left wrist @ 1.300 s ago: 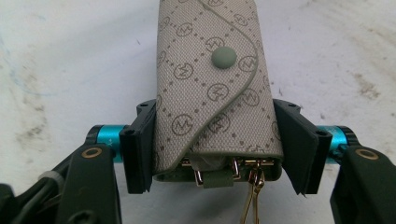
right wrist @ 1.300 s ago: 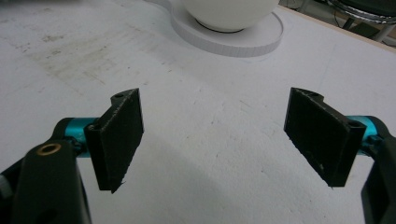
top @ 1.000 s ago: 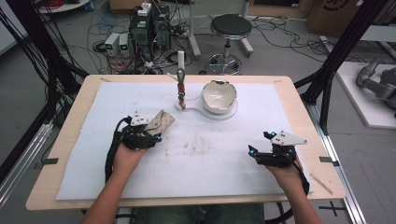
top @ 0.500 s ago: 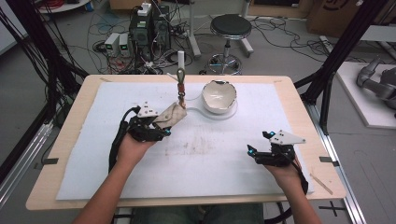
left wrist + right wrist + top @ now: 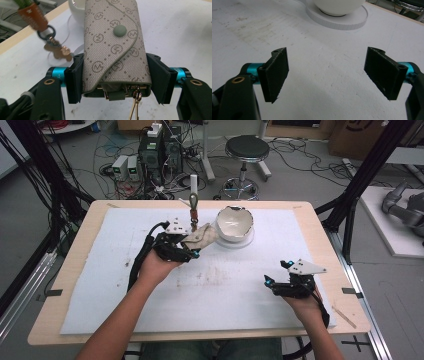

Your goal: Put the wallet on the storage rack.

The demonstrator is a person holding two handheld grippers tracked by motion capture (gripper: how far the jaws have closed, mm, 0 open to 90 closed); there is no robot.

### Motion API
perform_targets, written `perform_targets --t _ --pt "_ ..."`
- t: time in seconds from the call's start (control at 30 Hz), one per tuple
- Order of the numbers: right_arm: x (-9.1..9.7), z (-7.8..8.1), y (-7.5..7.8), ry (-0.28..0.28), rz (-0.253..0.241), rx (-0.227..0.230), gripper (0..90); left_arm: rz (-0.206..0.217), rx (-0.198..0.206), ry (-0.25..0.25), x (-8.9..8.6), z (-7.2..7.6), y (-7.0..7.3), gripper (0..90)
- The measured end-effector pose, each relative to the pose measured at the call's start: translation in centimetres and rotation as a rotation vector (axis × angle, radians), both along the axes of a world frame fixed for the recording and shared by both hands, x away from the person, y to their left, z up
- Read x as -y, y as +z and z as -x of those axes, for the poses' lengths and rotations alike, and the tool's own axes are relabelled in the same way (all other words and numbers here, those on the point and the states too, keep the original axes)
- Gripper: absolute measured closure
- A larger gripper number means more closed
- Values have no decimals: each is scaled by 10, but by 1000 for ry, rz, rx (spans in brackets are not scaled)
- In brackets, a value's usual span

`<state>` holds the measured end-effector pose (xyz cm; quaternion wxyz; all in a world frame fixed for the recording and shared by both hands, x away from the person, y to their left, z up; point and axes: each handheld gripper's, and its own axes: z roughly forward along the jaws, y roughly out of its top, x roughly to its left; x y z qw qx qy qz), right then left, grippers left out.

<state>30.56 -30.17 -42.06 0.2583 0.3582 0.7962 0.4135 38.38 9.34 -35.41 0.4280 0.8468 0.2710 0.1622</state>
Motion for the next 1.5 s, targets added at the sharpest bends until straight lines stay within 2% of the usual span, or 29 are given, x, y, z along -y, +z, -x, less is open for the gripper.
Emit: perform_targets --t 0.17,0.2,0.4,0.43,0.47,0.53,0.6,0.73,0.97,1.17,1.2,1.33,1.43,1.5 --pt "0 0 0 -2 -1 -2 202 -16 -1 -26 12 -10 4 368" --pt "0 -1 0 -1 0 -4 202 -19 -7 -36 17 -16 6 368" --pt "0 -2 -2 2 -1 -10 202 -33 -11 -42 32 -30 8 368" --pt "0 -2 -2 3 2 -8 202 -50 -17 -41 36 -35 8 368" --pt "-1 -2 -2 4 1 -11 202 -55 -17 -38 43 -41 9 368" --pt "-1 -2 -2 2 1 -13 202 -57 -18 -41 45 -43 10 368" --pt "-1 -3 -3 5 3 -14 202 -78 -23 -34 56 -53 11 368" --pt "-1 -4 -4 8 6 -14 202 -87 -30 -32 65 -62 11 368" --pt "-1 -5 -5 12 5 -18 202 -135 -56 -29 87 -81 3 367" --pt "-2 -6 -6 17 11 -22 202 -168 -75 -29 97 -92 -1 366" --pt "-3 -6 -6 20 15 -20 202 -183 -85 -24 101 -96 -3 366" --pt "-4 -6 -6 23 15 -20 202 -179 -96 -8 105 -101 -5 365" --pt "-4 -6 -6 23 17 -22 202 -189 -80 7 111 -104 -5 363" --pt "-4 -7 -7 24 17 -25 202 -183 -89 8 112 -107 -3 363"
